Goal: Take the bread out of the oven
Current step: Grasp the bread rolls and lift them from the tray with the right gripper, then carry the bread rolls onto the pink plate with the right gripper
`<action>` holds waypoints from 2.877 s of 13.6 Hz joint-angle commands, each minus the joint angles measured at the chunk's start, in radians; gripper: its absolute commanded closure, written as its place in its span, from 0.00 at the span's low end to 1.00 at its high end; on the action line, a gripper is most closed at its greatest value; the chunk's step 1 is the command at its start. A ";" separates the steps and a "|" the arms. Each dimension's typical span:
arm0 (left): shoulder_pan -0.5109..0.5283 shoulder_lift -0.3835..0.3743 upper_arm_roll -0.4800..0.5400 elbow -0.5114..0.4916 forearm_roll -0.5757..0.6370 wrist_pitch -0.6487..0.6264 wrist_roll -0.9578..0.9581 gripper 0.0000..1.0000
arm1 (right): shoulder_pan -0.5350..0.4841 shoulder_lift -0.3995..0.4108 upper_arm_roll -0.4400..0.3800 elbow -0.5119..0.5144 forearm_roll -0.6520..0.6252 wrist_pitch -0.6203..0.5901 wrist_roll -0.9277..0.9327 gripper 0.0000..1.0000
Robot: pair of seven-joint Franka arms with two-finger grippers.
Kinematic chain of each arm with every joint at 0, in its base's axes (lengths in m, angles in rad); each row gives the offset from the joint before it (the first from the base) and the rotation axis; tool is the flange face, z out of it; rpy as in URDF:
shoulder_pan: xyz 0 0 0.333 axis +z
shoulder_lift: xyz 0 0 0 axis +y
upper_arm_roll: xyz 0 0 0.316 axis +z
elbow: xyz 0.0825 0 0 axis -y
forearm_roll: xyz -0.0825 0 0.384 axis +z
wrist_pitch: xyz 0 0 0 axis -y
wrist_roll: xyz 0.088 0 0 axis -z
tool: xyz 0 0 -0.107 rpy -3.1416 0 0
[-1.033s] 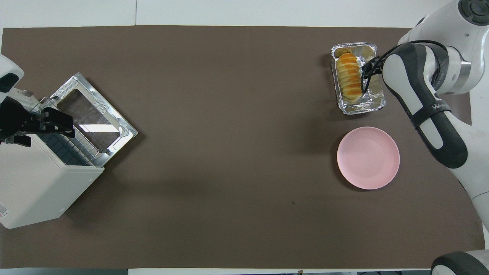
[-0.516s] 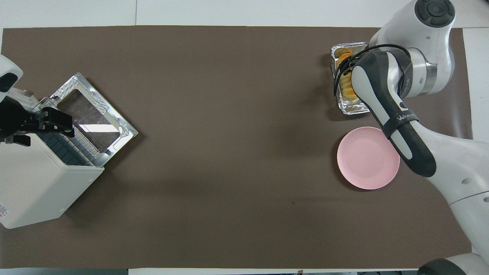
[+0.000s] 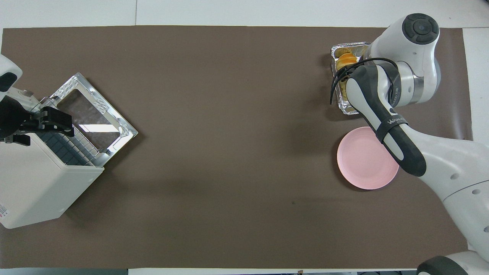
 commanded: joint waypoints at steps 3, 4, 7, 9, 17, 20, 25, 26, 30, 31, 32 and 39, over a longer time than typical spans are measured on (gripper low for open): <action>0.015 -0.020 -0.003 -0.009 -0.018 0.008 0.013 0.00 | -0.016 -0.010 0.013 -0.039 -0.019 0.034 0.042 0.11; 0.015 -0.020 -0.003 -0.011 -0.018 0.008 0.013 0.00 | -0.016 -0.010 0.013 -0.039 -0.015 0.034 0.044 0.29; 0.015 -0.020 -0.003 -0.011 -0.018 0.007 0.013 0.00 | -0.016 -0.010 0.013 -0.039 -0.009 0.034 0.058 1.00; 0.013 -0.020 -0.003 -0.009 -0.019 0.007 0.011 0.00 | -0.018 -0.012 0.013 -0.036 -0.009 0.034 0.058 1.00; 0.013 -0.020 -0.003 -0.006 -0.022 0.008 0.011 0.00 | -0.019 -0.033 0.016 0.112 -0.018 -0.223 0.041 1.00; 0.014 -0.020 -0.003 -0.006 -0.022 0.008 0.010 0.00 | -0.009 -0.116 0.017 0.092 -0.009 -0.303 0.033 1.00; 0.013 -0.021 -0.003 -0.006 -0.022 0.008 0.010 0.00 | -0.015 -0.419 0.017 -0.223 0.077 -0.373 0.045 1.00; 0.013 -0.021 -0.003 -0.006 -0.022 0.008 0.010 0.00 | -0.016 -0.487 0.017 -0.321 0.091 -0.333 0.045 1.00; 0.009 -0.023 -0.003 -0.006 -0.022 0.004 0.007 0.00 | -0.036 -0.734 0.017 -0.752 0.094 -0.071 0.045 1.00; 0.009 -0.023 -0.005 -0.006 -0.024 0.004 0.008 0.00 | -0.039 -0.772 0.017 -0.837 0.108 0.001 0.044 1.00; 0.009 -0.023 -0.003 -0.006 -0.024 0.005 0.008 0.00 | -0.039 -0.797 0.017 -0.911 0.116 0.070 0.044 1.00; 0.009 -0.024 -0.003 -0.006 -0.022 0.004 0.010 0.00 | -0.036 -0.828 0.017 -1.140 0.119 0.345 0.045 1.00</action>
